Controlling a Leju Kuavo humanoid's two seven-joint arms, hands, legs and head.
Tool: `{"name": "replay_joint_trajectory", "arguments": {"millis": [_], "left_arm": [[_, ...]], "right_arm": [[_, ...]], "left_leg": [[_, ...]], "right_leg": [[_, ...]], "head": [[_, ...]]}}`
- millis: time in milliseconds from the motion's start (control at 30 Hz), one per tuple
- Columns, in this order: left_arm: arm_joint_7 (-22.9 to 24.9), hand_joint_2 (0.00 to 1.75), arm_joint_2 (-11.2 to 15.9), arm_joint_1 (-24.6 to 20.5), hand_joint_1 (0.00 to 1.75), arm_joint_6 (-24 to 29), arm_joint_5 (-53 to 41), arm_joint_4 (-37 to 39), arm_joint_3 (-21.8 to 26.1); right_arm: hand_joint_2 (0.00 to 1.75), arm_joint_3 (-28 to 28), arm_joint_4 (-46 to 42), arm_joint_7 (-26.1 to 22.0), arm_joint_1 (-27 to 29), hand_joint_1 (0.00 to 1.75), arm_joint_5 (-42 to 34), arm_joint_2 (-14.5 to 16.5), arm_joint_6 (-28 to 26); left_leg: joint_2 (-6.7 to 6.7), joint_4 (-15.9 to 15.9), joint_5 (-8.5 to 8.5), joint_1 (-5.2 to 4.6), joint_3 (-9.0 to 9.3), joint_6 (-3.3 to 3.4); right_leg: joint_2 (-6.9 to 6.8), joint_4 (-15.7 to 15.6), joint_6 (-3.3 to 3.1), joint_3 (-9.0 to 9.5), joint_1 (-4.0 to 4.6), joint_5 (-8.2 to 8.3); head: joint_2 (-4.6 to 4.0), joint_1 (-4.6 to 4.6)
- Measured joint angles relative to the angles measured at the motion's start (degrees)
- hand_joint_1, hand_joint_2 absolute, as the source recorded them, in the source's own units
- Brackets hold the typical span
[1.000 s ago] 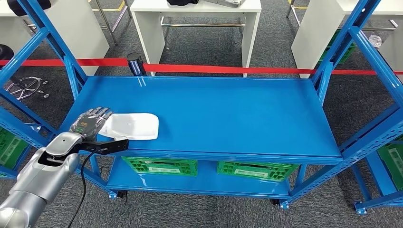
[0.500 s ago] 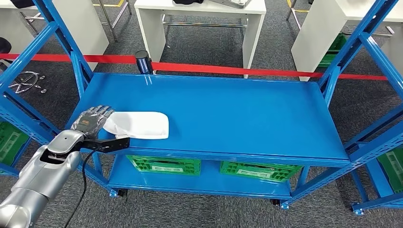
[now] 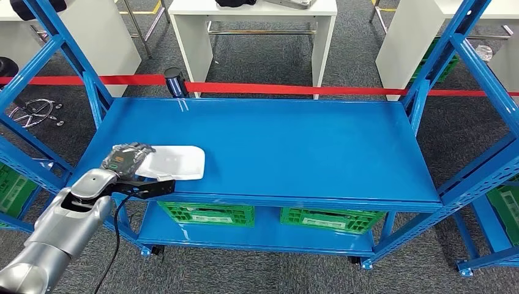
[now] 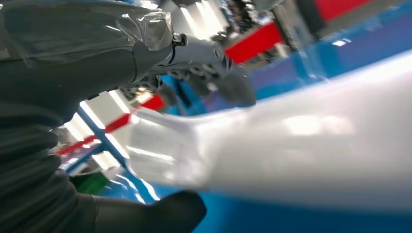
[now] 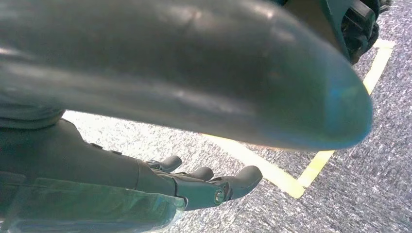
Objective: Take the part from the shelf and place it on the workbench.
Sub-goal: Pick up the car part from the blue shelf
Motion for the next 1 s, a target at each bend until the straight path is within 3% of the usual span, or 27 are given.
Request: {"name": "replay_joint_trajectory", "arguments": {"millis": [33,100,167,233,333,367,433,500,533,567,633,700,833,900,967,1000], "left_arm": [[-0.68,1.75,-0.26,-0.1,1.75,-0.14,0.02,0.25,-0.24],[-1.75,1.75,-0.56,-0.65,1.75,-0.21,0.04,0.64,-0.88],[-2.26,1.75,-0.77,-1.45,1.75,-0.16,0.09,1.02,-1.55],[-2.46,1.75,-0.97,-1.89,1.75,-0.08,0.24,1.32,-2.09],[-2.64,1.75,-1.33,-2.48,1.75,0.06,0.52,1.52,-2.67],[-2.65,1.75,-1.5,-2.84,1.75,0.08,0.55,1.63,-2.87],[-2.65,1.75,-1.74,-3.29,1.75,0.1,0.6,2.01,-3.34],[-2.65,1.75,-1.91,-3.33,1.75,0.09,0.65,2.54,-3.85],[-2.66,1.75,-1.99,-3.34,1.75,0.1,0.67,2.79,-4.07],[-2.67,1.75,-2.05,-3.35,1.75,0.13,0.72,2.98,-4.22],[-2.76,1.75,-2.14,-3.49,1.75,0.3,0.91,3.26,-4.46],[-2.99,1.75,-2.16,-3.8,1.75,0.79,1.36,3.48,-4.64],[-4.34,1.75,-2.23,-3.59,1.75,3.16,4.66,3.14,-4.38],[-5.32,1.75,-2.45,-2.68,1.75,4.51,7.51,1.8,-3.39],[-5.75,1.75,-2.75,-1.64,1.75,5.06,9.18,0.34,-2.35],[-5.78,1.75,-2.87,-1.15,1.75,5.06,9.42,-0.18,-2.02]], "right_arm": [[0.0,0.07,0.0,-0.14,-0.06,0.0,-0.08,0.04,0.05],[0.0,0.25,0.0,-0.45,-0.24,0.0,-0.23,0.16,0.2],[0.0,0.49,0.0,-0.61,-0.46,0.0,-0.32,0.32,0.32],[0.0,0.69,0.01,-0.65,-0.55,0.0,-0.39,0.43,0.38],[0.0,0.96,0.02,-0.65,-0.59,0.0,-0.41,0.58,0.46],[0.0,0.99,0.01,-0.65,-0.64,0.0,-0.42,0.58,0.43],[0.0,1.05,0.01,-0.65,-0.68,0.0,-0.46,0.57,0.3],[0.0,1.1,0.02,-0.65,-0.59,0.0,-0.5,0.64,0.07],[0.0,1.11,0.02,-0.65,-0.55,0.0,-0.55,0.68,-0.04],[0.0,1.12,0.02,-0.65,-0.53,0.0,-0.64,0.71,-0.12],[0.0,1.12,0.01,-0.65,-0.57,0.0,-0.87,0.69,-0.2],[0.0,1.12,0.0,-0.65,-0.56,0.0,-1.17,0.66,-0.25],[0.0,1.12,0.0,-0.67,-0.44,0.0,-1.96,0.67,-0.36],[0.0,1.12,0.0,-0.75,-0.32,0.0,-2.41,0.66,-0.55],[0.0,1.12,0.0,-0.86,-0.06,0.0,-2.66,0.64,-0.7],[0.0,1.12,0.0,-0.9,0.09,0.0,-2.73,0.64,-0.75]], "left_leg": [[0.01,-2.09,1.54,0.03,0.89,0.14],[0.01,-10.05,5.27,-0.05,4.75,0.67],[0.03,-15.41,6.71,-0.36,7.43,1.16],[0.06,-16.22,6.5,-0.65,7.78,1.4],[0.11,-17.27,7.07,-0.49,8.39,2.29],[0.14,-17.69,7.31,-0.4,8.61,2.6],[0.19,-17.88,7.44,-0.46,8.64,2.91],[0.18,-17.81,7.45,-0.53,8.56,2.97],[0.16,-17.73,7.43,-0.51,8.54,2.95],[0.14,-17.59,7.39,-0.46,8.54,2.88],[0.07,-16.96,7.07,-0.52,8.37,2.43],[-0.04,-16.27,6.75,-0.74,8.02,1.81],[-0.09,-15.09,5.95,-0.42,7.35,0.9],[-0.02,-10.07,3.02,-0.23,5.02,0.34],[0.01,-2.15,-0.4,-0.09,1.32,0.01],[0.02,0.51,-1.12,-0.03,0.01,-0.01]], "right_leg": [[0.02,0.0,0.01,0.06,0.02,-0.01],[0.09,-0.02,0.04,0.16,0.11,-0.02],[0.11,-0.02,0.22,-0.08,0.33,0.06],[0.09,-0.1,0.6,-0.32,0.4,0.19],[0.02,0.91,1.3,-0.84,0.41,-0.5],[0.0,3.05,1.22,-1.88,0.42,-1.56],[-0.02,10.21,0.77,-5.35,0.34,-4.49],[-0.03,15.77,0.87,-8.09,0.28,-6.06],[-0.04,15.62,1.27,-8.02,0.19,-5.65],[-0.06,13.28,1.81,-6.85,0.03,-4.51],[-0.12,5.47,2.66,-2.77,-0.29,-1.76],[-0.07,1.08,2.28,-0.44,-0.36,-0.55],[0.02,0.77,0.84,-0.24,-0.34,-0.31],[0.03,0.73,0.35,-0.22,-0.43,-0.25],[0.04,0.73,0.1,-0.28,-0.25,-0.24],[0.05,0.73,0.07,-0.3,-0.16,-0.25]], "head": [[0.0,0.0],[0.0,0.02],[0.0,0.02],[0.0,0.02],[0.0,0.13],[0.0,0.21],[0.0,0.35],[0.0,0.37],[0.0,0.38],[0.0,0.4],[0.0,0.43],[0.0,0.37],[0.0,0.29],[0.0,0.23],[0.0,0.2],[0.0,0.2]]}}
